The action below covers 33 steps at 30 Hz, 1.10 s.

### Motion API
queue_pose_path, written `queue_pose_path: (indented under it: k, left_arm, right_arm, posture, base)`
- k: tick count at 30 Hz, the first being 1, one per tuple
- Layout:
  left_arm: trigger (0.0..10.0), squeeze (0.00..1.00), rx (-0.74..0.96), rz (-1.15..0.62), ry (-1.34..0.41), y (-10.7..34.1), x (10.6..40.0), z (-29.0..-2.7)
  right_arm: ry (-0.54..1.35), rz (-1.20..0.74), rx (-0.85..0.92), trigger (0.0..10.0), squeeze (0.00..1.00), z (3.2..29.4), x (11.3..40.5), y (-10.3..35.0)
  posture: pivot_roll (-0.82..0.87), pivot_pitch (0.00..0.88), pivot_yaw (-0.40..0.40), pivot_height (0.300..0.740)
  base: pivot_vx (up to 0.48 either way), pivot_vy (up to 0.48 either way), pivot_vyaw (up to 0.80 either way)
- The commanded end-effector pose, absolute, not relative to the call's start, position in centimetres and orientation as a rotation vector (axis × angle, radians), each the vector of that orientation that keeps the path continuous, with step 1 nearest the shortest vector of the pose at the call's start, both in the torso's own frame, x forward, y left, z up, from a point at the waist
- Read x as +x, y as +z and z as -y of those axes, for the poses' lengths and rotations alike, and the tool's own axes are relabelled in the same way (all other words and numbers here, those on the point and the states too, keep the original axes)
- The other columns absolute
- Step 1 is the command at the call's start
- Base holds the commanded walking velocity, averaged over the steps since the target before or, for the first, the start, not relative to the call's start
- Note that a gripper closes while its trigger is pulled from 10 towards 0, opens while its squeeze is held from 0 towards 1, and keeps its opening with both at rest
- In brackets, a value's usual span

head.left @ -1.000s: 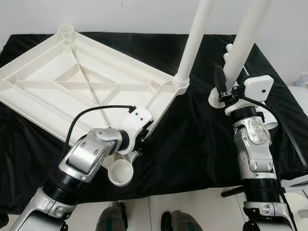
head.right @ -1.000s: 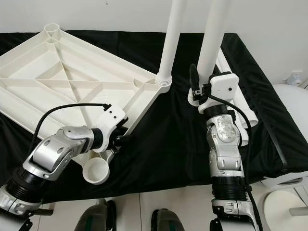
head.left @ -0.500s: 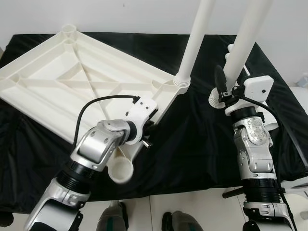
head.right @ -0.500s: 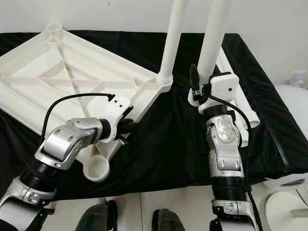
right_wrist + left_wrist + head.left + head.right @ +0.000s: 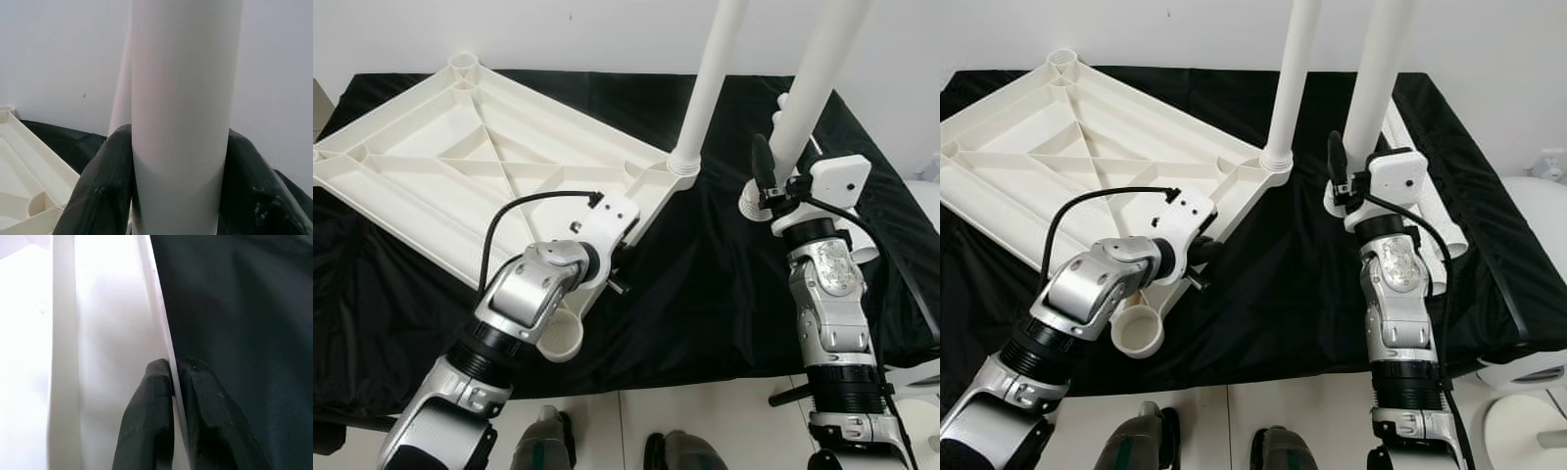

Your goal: Building children table

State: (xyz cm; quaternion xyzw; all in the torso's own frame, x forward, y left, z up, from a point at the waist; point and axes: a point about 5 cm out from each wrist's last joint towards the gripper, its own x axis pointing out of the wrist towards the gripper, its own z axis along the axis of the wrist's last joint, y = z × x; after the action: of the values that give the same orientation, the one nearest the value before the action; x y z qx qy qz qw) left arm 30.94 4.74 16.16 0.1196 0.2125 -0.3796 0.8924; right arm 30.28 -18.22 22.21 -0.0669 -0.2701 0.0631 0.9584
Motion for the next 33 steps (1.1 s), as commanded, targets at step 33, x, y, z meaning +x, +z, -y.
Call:
queue_pose_path:
  k: [33]
  left_arm:
    - [10.0,0.00,-0.059,-0.132,-0.510,23.3,36.3,2.3]
  right_arm:
    - [0.102,0.556,-0.117,10.0,0.00,17.7,29.7,22.0]
  posture:
    - [0.02,0.120,0.042,0.740]
  base:
    - [0.000,0.000,0.00]
